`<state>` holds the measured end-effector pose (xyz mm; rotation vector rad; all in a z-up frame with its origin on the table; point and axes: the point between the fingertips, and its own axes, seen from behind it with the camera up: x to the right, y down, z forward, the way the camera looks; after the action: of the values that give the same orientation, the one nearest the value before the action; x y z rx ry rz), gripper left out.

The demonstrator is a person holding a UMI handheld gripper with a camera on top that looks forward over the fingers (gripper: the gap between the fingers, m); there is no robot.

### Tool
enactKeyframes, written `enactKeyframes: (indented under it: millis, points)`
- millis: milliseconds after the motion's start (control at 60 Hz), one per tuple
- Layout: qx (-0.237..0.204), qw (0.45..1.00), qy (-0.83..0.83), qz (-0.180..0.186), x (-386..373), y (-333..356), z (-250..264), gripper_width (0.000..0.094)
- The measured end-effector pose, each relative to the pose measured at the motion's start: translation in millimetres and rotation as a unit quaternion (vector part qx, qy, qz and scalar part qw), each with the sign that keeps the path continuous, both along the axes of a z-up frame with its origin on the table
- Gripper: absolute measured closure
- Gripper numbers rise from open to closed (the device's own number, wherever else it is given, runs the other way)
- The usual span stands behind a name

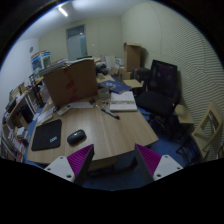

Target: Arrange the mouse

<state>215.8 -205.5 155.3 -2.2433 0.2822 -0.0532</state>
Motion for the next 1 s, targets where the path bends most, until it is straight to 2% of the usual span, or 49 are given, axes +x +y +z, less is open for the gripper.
enactKeyframes:
  millis: [133,183,317,433,733,817,933,1000]
  points:
    - [-0.001,0.999,0.01,0.039,-5,11,-21,0.0102]
    - [-0.004,0.998,0.019,0.056,-19,16,-47,0.0098]
    - [-0.016,0.994,0.048,0.101,-52,30,-75,0.0104]
    - [0.0,0.987,0.077,0.143,-91,56,-95,0.01]
    - [-0.014,0.972,0.086,0.219,-180,100,-144,0.0102]
    - [-0.023,0.971,0.08,0.222,-190,110,-157,0.0103]
    - [-0.004,0.975,0.052,0.218,-192,138,-160,0.0126]
    - [0.001,0.978,0.042,0.203,-189,154,-161,0.0126]
